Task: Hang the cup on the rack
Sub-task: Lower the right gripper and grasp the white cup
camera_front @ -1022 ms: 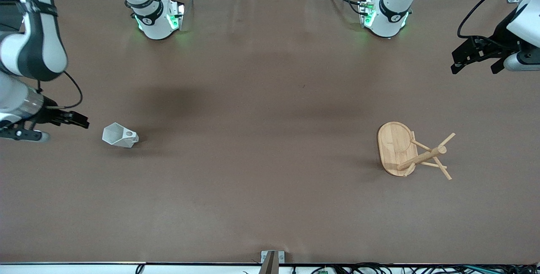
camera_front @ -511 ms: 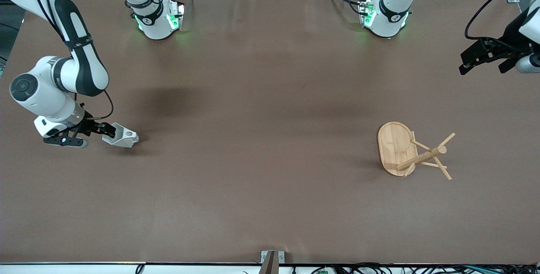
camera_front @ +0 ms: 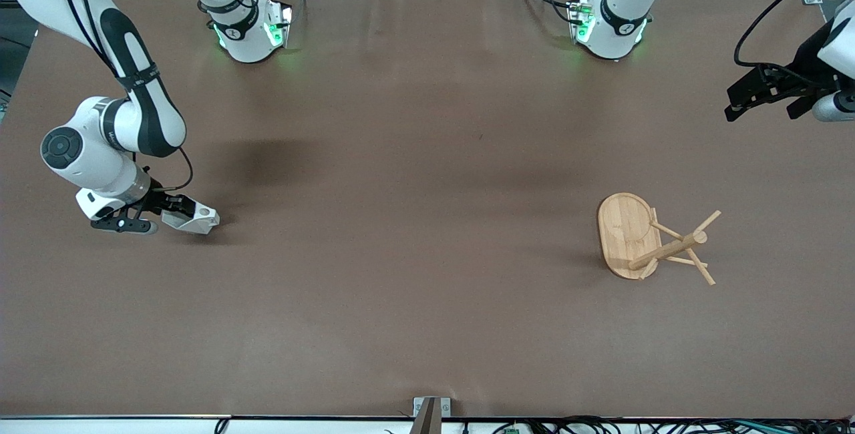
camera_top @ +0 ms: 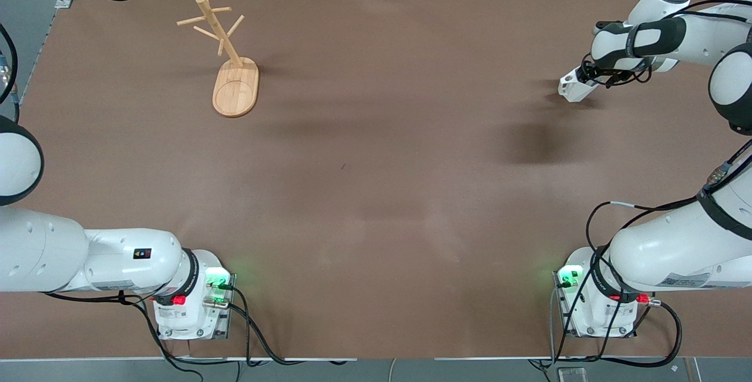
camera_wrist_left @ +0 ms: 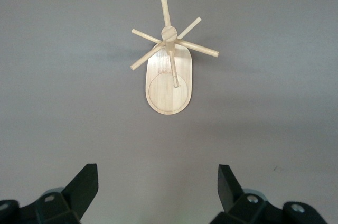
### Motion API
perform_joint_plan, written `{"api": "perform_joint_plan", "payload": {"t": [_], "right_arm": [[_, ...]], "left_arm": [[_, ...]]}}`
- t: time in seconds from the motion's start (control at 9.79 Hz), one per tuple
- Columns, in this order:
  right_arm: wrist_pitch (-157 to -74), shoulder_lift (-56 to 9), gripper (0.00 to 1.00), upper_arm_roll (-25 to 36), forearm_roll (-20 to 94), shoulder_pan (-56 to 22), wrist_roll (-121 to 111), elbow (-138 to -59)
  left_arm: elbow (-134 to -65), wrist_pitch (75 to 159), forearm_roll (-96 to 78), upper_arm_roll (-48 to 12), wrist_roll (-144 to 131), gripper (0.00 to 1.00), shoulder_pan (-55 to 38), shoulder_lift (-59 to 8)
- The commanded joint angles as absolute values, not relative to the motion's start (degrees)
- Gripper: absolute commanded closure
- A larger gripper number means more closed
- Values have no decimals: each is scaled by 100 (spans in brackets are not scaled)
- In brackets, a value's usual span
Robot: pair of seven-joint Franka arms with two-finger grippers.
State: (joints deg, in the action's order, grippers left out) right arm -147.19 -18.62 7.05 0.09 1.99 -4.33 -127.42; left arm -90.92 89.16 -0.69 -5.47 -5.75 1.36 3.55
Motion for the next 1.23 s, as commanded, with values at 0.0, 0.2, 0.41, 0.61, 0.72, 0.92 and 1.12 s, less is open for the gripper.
{"api": "perform_joint_plan", "payload": {"t": [0.0,0.2,0.41,0.61,0.72,0.92,1.12], "right_arm": [[-14827,-1811,41,659,132,246,-519,-12858],[-14827,-1802,64,668,132,255,-519,-12850],[-14818,-1802,99,668,132,255,-510,-12797],[-14574,-1793,99,668,123,202,-675,-12604],[-14242,-1758,99,668,123,193,-868,-12412],[-13311,-1583,99,476,123,185,-1150,-11807],[-12668,-1390,96,81,227,176,-1064,-11305]], "left_arm": [[-9149,8851,53,-571,-615,0,97,193],[-9149,8851,53,-571,-615,0,88,176],[-9132,8859,53,-571,-563,0,88,167],[-9132,8877,53,-571,-563,0,88,167],[-9132,8894,53,-571,-563,0,88,150],[-9123,8895,44,-571,-563,0,88,123],[-9114,8903,44,-571,-554,0,88,123]]}}
